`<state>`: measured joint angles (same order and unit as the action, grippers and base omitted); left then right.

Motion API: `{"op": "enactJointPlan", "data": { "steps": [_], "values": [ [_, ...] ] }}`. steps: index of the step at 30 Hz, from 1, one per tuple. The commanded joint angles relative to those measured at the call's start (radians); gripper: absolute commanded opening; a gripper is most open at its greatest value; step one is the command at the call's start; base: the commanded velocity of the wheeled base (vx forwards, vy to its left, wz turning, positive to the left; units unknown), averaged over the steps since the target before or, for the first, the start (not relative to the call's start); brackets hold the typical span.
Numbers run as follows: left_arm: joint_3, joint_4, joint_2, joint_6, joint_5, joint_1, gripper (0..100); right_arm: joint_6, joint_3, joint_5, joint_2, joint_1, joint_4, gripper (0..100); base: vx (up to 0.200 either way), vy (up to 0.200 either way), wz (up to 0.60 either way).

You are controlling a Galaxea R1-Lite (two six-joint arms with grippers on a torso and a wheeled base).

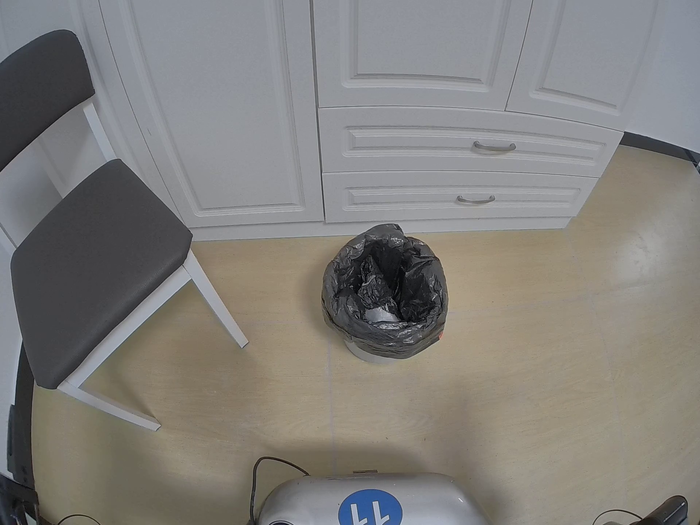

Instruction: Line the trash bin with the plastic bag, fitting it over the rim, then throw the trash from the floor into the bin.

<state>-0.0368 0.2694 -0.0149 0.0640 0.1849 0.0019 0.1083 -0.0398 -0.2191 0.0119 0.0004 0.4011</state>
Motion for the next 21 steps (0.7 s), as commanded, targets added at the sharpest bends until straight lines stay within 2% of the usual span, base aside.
{"op": "enactJointPlan", "data": {
  "steps": [1,6,8,10,13,15,19,21],
  "values": [
    [0.037,-0.052,0.015,-0.006,-0.007,0.001,100,-0.022,0.038,0.029,-0.012,0.001,-0.011,100,0.000,0.000,0.00],
    [0.037,-0.199,0.015,-0.049,-0.007,0.001,100,-0.052,0.040,0.066,-0.012,0.001,-0.120,100,0.000,0.000,0.00],
    [0.035,-0.205,0.015,-0.044,-0.008,0.001,100,-0.052,0.040,0.066,-0.012,0.001,-0.202,100,0.000,0.000,0.00],
    [0.035,-0.203,0.015,-0.043,-0.012,0.001,100,-0.052,0.040,0.066,-0.012,0.001,-0.223,100,0.000,0.000,0.00],
    [0.035,-0.203,0.015,-0.041,-0.035,0.001,100,-0.052,0.040,0.070,-0.012,0.001,-0.261,100,0.000,0.000,0.00],
    [0.035,-0.226,0.013,-0.046,-0.068,0.000,100,-0.052,0.038,0.078,-0.012,0.000,-0.337,100,0.000,0.000,0.00],
    [0.035,-0.231,0.013,-0.036,-0.125,0.000,100,-0.082,0.037,0.138,-0.012,0.000,-0.350,100,0.000,0.000,0.00],
    [0.037,-0.266,0.013,-0.041,-0.176,0.000,100,-0.071,0.037,0.193,-0.012,0.000,-0.352,100,0.000,0.000,0.00]
  ]
}}
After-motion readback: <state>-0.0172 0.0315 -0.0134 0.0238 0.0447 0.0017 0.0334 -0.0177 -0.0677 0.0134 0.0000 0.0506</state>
